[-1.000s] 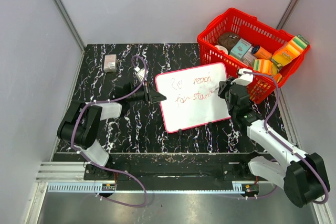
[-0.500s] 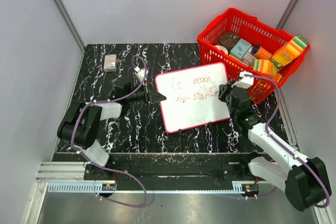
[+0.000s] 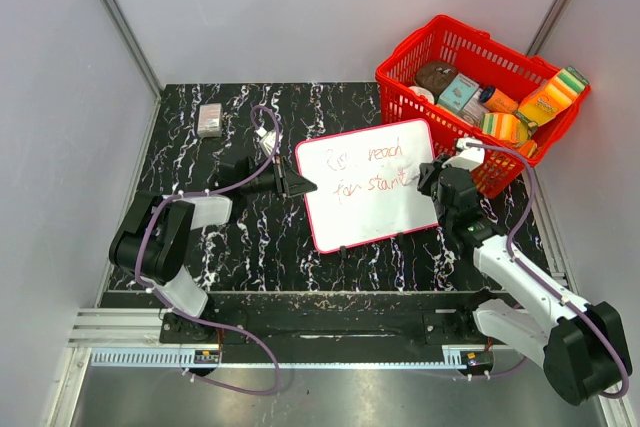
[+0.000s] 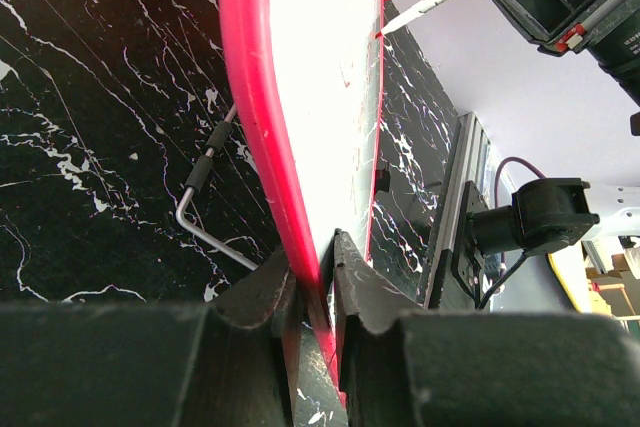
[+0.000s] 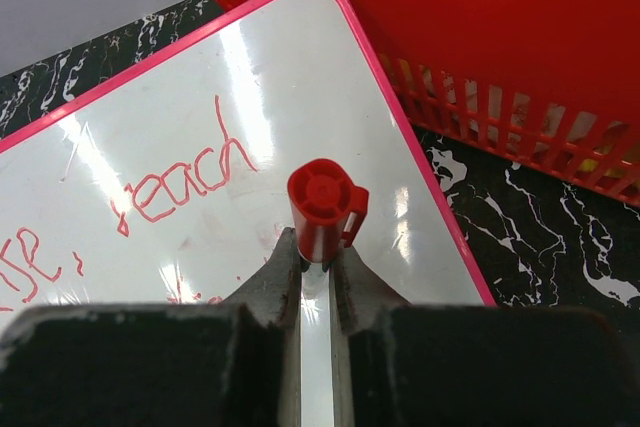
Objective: Write a sentence on the whiteboard
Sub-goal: Put down the whiteboard on the whiteboard stand.
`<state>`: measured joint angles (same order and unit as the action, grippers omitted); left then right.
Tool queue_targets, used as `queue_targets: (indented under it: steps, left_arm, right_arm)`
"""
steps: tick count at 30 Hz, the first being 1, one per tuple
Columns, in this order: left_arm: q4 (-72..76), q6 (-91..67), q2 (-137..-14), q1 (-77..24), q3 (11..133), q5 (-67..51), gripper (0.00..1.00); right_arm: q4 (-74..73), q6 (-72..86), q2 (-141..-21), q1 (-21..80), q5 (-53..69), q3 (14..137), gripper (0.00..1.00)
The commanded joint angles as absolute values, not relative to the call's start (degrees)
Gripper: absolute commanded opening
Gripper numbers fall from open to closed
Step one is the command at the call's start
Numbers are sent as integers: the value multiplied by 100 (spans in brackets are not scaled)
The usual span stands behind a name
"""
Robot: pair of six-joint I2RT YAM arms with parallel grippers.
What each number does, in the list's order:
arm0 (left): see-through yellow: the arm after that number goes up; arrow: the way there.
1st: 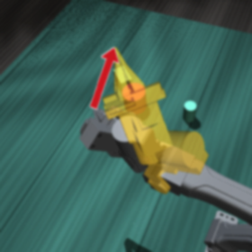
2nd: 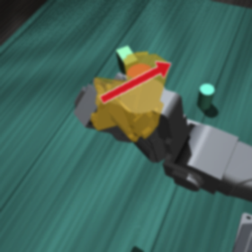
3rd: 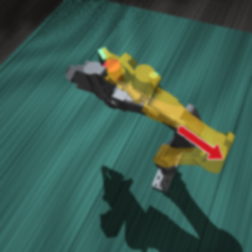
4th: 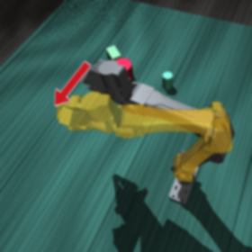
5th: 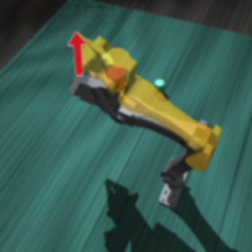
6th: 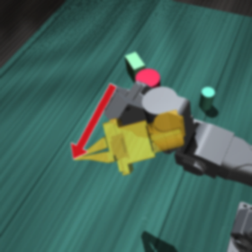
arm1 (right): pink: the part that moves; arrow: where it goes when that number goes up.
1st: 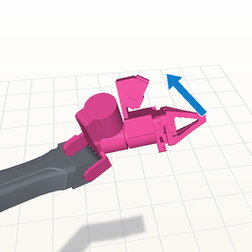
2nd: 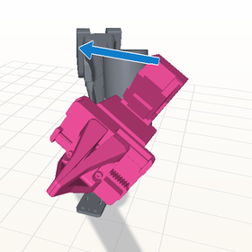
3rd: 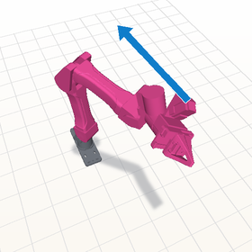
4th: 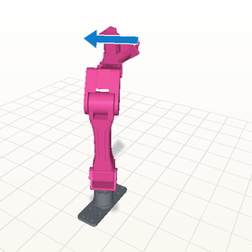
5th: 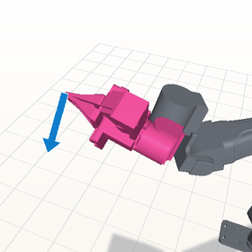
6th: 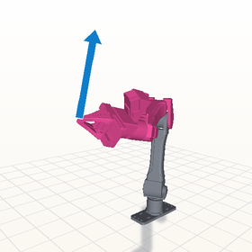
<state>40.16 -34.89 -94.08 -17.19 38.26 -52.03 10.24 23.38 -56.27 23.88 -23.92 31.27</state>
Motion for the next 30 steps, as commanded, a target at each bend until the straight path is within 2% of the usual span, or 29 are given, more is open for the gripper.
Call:
queue_targets:
  steps: [1,13,30]
  left_arm:
    - [4104,-2988,-9255,-1811,3929,-5071,0]
    - [4096,-2997,-9272,-1811,3938,-5071,0]
    - [4122,-3015,-9281,-1819,3938,-5080,0]
  right_arm:
    - [923,2206,-5599,2355,-2733,3313,0]
    - [1186,2136,-5405,2347,-2909,3498,0]
    - [1415,2013,-5853,2250,-2962,3727,0]
